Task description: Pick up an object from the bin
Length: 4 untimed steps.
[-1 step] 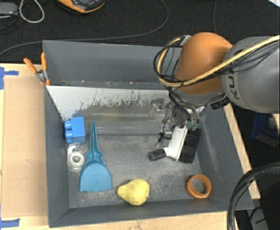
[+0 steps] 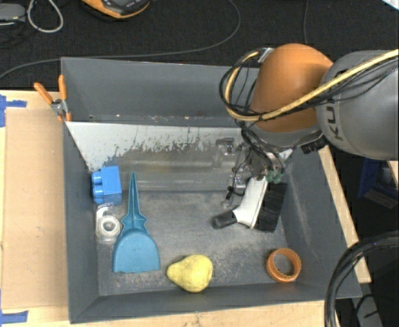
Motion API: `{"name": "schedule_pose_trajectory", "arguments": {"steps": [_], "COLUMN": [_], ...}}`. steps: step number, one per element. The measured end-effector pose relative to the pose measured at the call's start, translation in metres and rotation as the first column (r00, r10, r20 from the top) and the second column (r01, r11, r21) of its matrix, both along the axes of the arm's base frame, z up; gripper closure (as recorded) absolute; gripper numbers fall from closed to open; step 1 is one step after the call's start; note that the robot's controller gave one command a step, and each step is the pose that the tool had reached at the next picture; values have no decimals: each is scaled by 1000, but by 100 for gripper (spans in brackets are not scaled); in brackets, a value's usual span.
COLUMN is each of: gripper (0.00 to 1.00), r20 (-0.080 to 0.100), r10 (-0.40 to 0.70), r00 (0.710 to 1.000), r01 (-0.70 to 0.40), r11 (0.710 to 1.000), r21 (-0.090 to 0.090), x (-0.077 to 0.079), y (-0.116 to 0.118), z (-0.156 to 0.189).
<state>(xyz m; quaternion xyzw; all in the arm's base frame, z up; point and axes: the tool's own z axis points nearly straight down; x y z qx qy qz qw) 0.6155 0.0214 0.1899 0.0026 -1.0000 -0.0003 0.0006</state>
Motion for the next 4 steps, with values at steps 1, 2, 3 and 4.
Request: {"name": "schedule_pose_trajectory", "arguments": {"steps": [1,2,3,4], "gripper": [0,0,0,0], "r20": [-11,13,-14,10], "r10": [104,240,125,180], "r00": [995,971,992,984], "r01": [-104,-240,-124,-180], "r11": [995,971,992,984], "r21": [1,-1,6,1], "x": [-24,-16,-24,6], "y": [-73,-88,-73,-108], "z": [-125,-68,-114,-121]}}
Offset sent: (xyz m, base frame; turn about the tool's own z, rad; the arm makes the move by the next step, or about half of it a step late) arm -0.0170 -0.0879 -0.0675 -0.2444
